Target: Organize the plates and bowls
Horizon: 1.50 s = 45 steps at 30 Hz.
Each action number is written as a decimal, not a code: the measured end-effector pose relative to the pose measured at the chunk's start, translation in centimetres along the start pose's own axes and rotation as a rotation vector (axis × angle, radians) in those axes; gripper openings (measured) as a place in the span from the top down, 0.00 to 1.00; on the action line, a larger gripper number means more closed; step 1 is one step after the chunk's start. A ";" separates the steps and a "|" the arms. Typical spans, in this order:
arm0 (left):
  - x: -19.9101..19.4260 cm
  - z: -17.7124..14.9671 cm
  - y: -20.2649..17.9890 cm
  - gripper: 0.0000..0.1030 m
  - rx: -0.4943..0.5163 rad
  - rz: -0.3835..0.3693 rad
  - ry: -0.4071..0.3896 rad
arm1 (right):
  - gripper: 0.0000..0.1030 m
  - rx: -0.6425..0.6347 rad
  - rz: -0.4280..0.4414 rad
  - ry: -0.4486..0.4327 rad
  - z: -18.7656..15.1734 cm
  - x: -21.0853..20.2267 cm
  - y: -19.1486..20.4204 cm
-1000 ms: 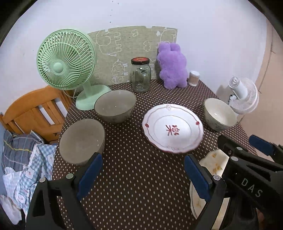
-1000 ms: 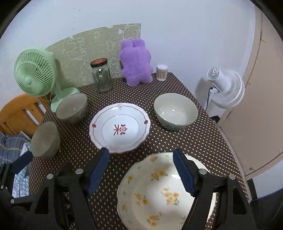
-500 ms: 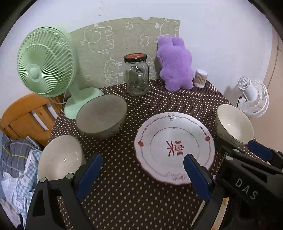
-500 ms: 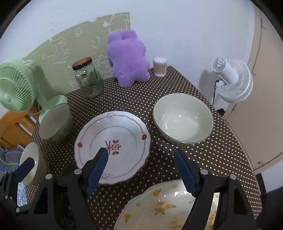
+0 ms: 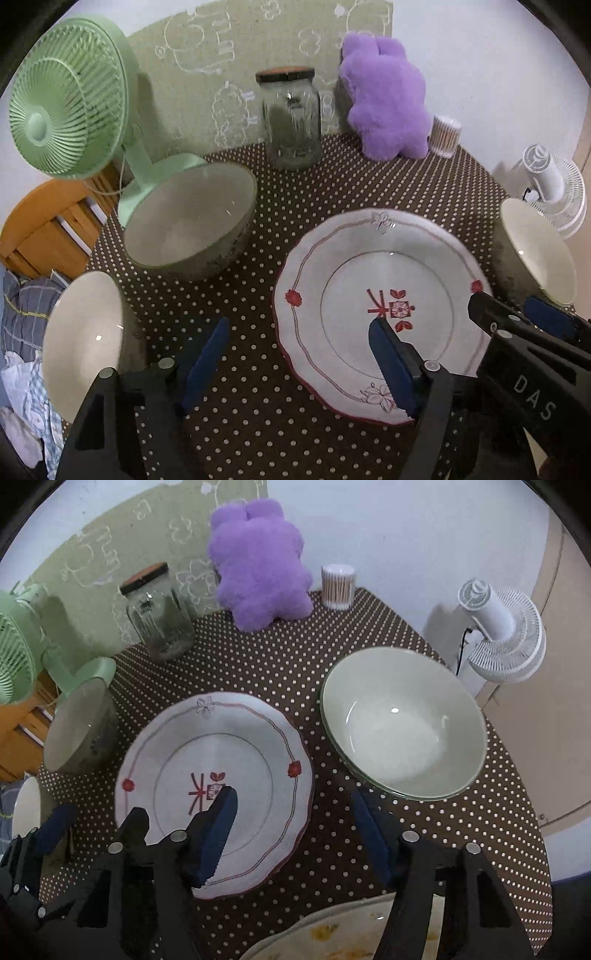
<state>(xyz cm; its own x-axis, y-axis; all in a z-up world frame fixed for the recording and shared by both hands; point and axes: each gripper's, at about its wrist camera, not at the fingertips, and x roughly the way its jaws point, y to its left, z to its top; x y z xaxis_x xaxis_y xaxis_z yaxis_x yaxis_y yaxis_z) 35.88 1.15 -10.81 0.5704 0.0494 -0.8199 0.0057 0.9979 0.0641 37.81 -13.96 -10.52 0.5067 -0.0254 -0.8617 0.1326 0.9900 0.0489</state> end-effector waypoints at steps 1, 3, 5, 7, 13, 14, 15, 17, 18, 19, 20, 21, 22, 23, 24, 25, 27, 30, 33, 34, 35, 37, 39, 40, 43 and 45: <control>0.5 0.0 -0.1 0.26 -0.001 -0.003 0.009 | 0.40 0.002 0.005 0.010 0.0 0.4 0.0; 1.0 0.0 -0.2 0.30 0.005 -0.008 0.020 | 0.43 0.003 0.008 0.018 0.0 0.7 0.0; 1.6 -0.1 -0.5 0.33 0.012 -0.007 0.031 | 0.46 -0.001 0.018 0.041 0.1 1.9 0.1; 2.2 -0.1 -0.6 0.41 0.010 -0.012 0.048 | 0.51 -0.007 0.024 0.052 0.1 2.4 0.3; 3.0 -0.3 -0.9 0.47 0.017 -0.018 0.064 | 0.53 -0.034 0.006 0.062 0.0 3.1 1.0; 3.0 -0.3 -1.0 0.47 0.019 -0.016 0.063 | 0.53 -0.035 0.003 0.062 -0.1 3.1 1.0; 3.0 -0.3 -1.0 0.47 0.020 -0.018 0.064 | 0.53 -0.036 0.000 0.063 -0.1 3.1 1.1; 2.9 -0.2 -0.9 0.47 0.021 -0.029 0.068 | 0.53 -0.035 -0.007 0.070 -0.2 3.1 1.2; 2.8 -0.4 -0.7 0.47 0.023 -0.029 0.067 | 0.53 -0.035 -0.005 0.076 -0.2 3.0 1.3; 2.6 -0.5 -0.5 0.47 0.025 -0.027 0.066 | 0.53 -0.040 -0.002 0.082 -0.3 3.0 1.5; 2.5 -0.7 -0.3 0.47 0.027 -0.022 0.067 | 0.53 -0.045 0.000 0.085 -0.3 3.0 1.8; 2.3 -1.0 0.0 0.47 0.030 -0.013 0.070 | 0.53 -0.053 0.002 0.086 -0.6 2.8 2.0; 2.2 -1.2 0.2 0.47 0.031 -0.005 0.074 | 0.53 -0.062 0.007 0.089 -0.9 2.6 2.3; 2.0 -1.5 0.5 0.47 0.028 0.003 0.078 | 0.53 -0.065 0.011 0.092 -1.1 2.5 2.4; 1.8 -1.7 0.7 0.47 0.023 0.006 0.081 | 0.53 -0.070 0.021 0.096 -1.4 2.3 2.7; 1.5 -2.1 1.2 0.47 0.014 0.007 0.086 | 0.53 -0.073 0.027 0.099 -1.7 2.1 2.8; 1.0 -2.8 1.7 0.47 0.005 0.011 0.096 | 0.53 -0.084 0.038 0.106 -2.2 1.8 3.3; 0.2 -4.0 2.5 0.47 0.001 0.019 0.115 | 0.53 -0.101 0.051 0.117 -3.0 1.3 3.9; -0.5 -4.8 3.0 0.47 -0.014 0.019 0.126 | 0.53 -0.113 0.059 0.131 -3.7 0.8 4.4; -0.7 -5.0 3.3 0.47 -0.025 0.017 0.133 | 0.53 -0.118 0.059 0.135 -3.9 0.7 4.6; -0.8 -5.2 3.5 0.47 -0.032 0.014 0.137 | 0.53 -0.128 0.059 0.141 -4.1 0.6 4.8; -1.1 -5.5 4.1 0.47 -0.051 0.010 0.145 | 0.53 -0.141 0.066 0.147 -4.4 0.4 5.1; -1.1 -5.6 4.4 0.47 -0.048 0.009 0.145 | 0.53 -0.150 0.071 0.150 -4.7 0.3 5.4; -1.2 -5.6 4.3 0.47 -0.033 0.014 0.134 | 0.53 -0.150 0.066 0.148 -4.6 0.3 5.5; -0.9 -5.2 4.1 0.46 -0.014 0.028 0.130 | 0.53 -0.143 0.057 0.152 -4.2 0.8 5.6; -0.6 -5.0 4.4 0.46 -0.016 0.028 0.124 | 0.53 -0.145 0.052 0.152 -3.9 1.1 5.7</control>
<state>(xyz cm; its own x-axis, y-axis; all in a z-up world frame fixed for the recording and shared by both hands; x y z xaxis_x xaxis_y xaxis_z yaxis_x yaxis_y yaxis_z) 31.46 5.68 -12.89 0.4646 0.0807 -0.8818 -0.0226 0.9966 0.0793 35.76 -7.81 -13.17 0.3735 0.0365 -0.9269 -0.0199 0.9993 0.0314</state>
